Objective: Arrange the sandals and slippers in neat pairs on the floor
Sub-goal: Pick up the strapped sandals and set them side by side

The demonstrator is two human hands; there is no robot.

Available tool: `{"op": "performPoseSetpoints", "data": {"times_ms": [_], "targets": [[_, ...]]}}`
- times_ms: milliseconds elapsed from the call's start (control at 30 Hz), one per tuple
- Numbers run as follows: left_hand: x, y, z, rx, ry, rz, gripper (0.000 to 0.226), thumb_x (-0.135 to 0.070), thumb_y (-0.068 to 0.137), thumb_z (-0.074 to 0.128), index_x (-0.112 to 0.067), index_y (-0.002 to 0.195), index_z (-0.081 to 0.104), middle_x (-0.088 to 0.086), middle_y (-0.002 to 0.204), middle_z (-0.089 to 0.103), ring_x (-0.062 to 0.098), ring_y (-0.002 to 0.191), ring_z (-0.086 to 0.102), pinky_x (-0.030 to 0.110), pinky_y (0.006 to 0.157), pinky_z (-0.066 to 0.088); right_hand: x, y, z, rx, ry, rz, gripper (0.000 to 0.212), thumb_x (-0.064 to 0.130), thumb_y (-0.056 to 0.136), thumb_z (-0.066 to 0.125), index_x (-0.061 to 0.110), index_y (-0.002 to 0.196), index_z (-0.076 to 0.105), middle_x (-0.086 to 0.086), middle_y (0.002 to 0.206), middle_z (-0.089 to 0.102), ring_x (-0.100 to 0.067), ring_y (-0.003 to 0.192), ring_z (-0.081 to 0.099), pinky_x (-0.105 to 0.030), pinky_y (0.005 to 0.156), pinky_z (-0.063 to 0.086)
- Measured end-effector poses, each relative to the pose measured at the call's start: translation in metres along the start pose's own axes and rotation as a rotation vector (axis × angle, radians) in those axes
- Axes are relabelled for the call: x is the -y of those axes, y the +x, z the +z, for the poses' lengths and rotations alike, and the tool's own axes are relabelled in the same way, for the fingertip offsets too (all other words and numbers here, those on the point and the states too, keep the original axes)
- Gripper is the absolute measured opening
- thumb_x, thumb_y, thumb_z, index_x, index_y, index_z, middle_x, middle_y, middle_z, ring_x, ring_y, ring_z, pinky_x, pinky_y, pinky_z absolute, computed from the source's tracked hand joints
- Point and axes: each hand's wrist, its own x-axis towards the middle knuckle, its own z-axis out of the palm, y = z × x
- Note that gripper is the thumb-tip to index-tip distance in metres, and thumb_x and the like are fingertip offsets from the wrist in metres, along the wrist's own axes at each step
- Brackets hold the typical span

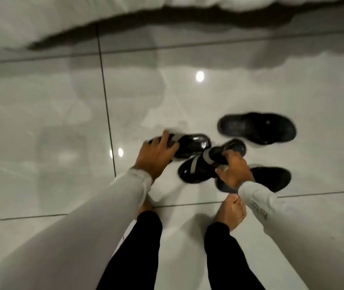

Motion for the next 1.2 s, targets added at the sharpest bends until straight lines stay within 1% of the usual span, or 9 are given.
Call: {"op": "performPoseSetpoints", "data": {"times_ms": [67, 167, 267, 367, 633, 833, 967, 1067, 1200], "targets": [[-0.005, 0.031, 0.026, -0.020, 0.068, 0.011, 0.051, -0.013, 0.069, 0.077, -0.018, 0.118, 0.062, 0.030, 0.145, 0.043, 0.042, 0.093, 0.063, 0.047, 0.071, 0.052, -0.005, 0.020, 0.031, 0.035, -0.039, 0.000, 0.060, 0.019, 0.076, 0.075, 0.015, 0.130, 0.048, -0.015, 0.135, 0.053, -0.039, 0.121, 0.055, -0.047, 0.100, 0.049], [-0.006, 0.053, 0.046, 0.155, 0.116, 0.054, 0.028, -0.019, 0.076, 0.075, -0.017, 0.103, 0.068, 0.023, 0.145, 0.042, 0.040, 0.099, 0.061, 0.046, 0.074, 0.050, -0.006, 0.026, 0.060, 0.011, -0.049, 0.041, 0.041, 0.016, 0.076, 0.073, 0.010, 0.114, 0.058, -0.019, 0.116, 0.066, -0.043, 0.109, 0.062, -0.048, 0.090, 0.055], [0.010, 0.041, 0.050, 0.200, 0.034, -0.027, 0.029, -0.034, 0.078, 0.072, -0.010, 0.094, 0.069, 0.019, 0.120, 0.058, 0.038, 0.082, 0.064, 0.041, 0.064, 0.047, 0.007, 0.011, 0.069, -0.088, -0.151, -0.011, 0.029, 0.019, 0.083, 0.068, 0.006, 0.107, 0.057, -0.021, 0.107, 0.066, -0.045, 0.100, 0.063, -0.048, 0.081, 0.056], [0.036, 0.023, 0.041, 0.116, -0.090, -0.144, 0.027, -0.030, 0.084, 0.067, -0.010, 0.100, 0.066, 0.018, 0.104, 0.060, 0.037, 0.072, 0.064, 0.039, 0.056, 0.045, 0.030, -0.007, 0.072, -0.107, -0.263, -0.150, 0.031, 0.021, 0.088, 0.059, 0.011, 0.117, 0.052, -0.016, 0.109, 0.065, -0.043, 0.095, 0.066, -0.047, 0.076, 0.055], [0.132, 0.022, 0.008, 0.063, -0.344, -0.570, 0.040, -0.044, 0.096, 0.049, -0.017, 0.125, 0.053, 0.015, 0.117, 0.060, 0.041, 0.100, 0.062, 0.044, 0.080, 0.047, 0.142, 0.031, 0.050, -0.191, -0.303, -0.371, 0.041, 0.005, 0.084, 0.056, 0.019, 0.121, 0.047, -0.010, 0.125, 0.046, -0.038, 0.086, 0.061, -0.038, 0.068, 0.051], [0.182, 0.054, -0.012, 0.040, -0.353, -0.591, 0.039, -0.046, 0.094, 0.051, -0.017, 0.119, 0.056, 0.014, 0.112, 0.063, 0.039, 0.099, 0.063, 0.039, 0.074, 0.041, 0.231, 0.099, 0.043, -0.223, -0.318, -0.458, 0.040, 0.004, 0.088, 0.053, 0.017, 0.125, 0.048, -0.015, 0.128, 0.046, -0.041, 0.097, 0.059, -0.046, 0.076, 0.053], [0.193, 0.065, -0.022, 0.018, -0.415, -0.565, 0.040, -0.048, 0.093, 0.052, -0.015, 0.115, 0.054, 0.015, 0.111, 0.064, 0.041, 0.099, 0.064, 0.042, 0.076, 0.047, 0.264, 0.118, 0.041, -0.251, -0.357, -0.489, 0.042, 0.007, 0.088, 0.054, 0.018, 0.128, 0.047, -0.014, 0.130, 0.046, -0.040, 0.098, 0.060, -0.047, 0.075, 0.055], [0.184, 0.061, -0.028, 0.017, -0.560, -0.518, 0.042, -0.041, 0.093, 0.053, -0.015, 0.125, 0.043, 0.016, 0.115, 0.064, 0.042, 0.101, 0.063, 0.047, 0.081, 0.052, 0.263, 0.106, 0.038, -0.282, -0.327, -0.508, 0.060, 0.011, 0.089, 0.057, 0.022, 0.143, 0.034, -0.012, 0.142, 0.041, -0.040, 0.101, 0.060, -0.047, 0.076, 0.057], [0.138, 0.022, -0.032, 0.034, -0.586, -0.518, 0.075, -0.036, 0.096, 0.052, -0.020, 0.156, 0.009, 0.018, 0.140, 0.051, 0.043, 0.113, 0.059, 0.051, 0.087, 0.049, 0.193, 0.053, 0.022, -0.198, -0.271, -0.351, 0.072, 0.007, 0.088, 0.057, 0.028, 0.148, 0.023, -0.008, 0.152, 0.034, -0.038, 0.107, 0.060, -0.047, 0.082, 0.055]]}}
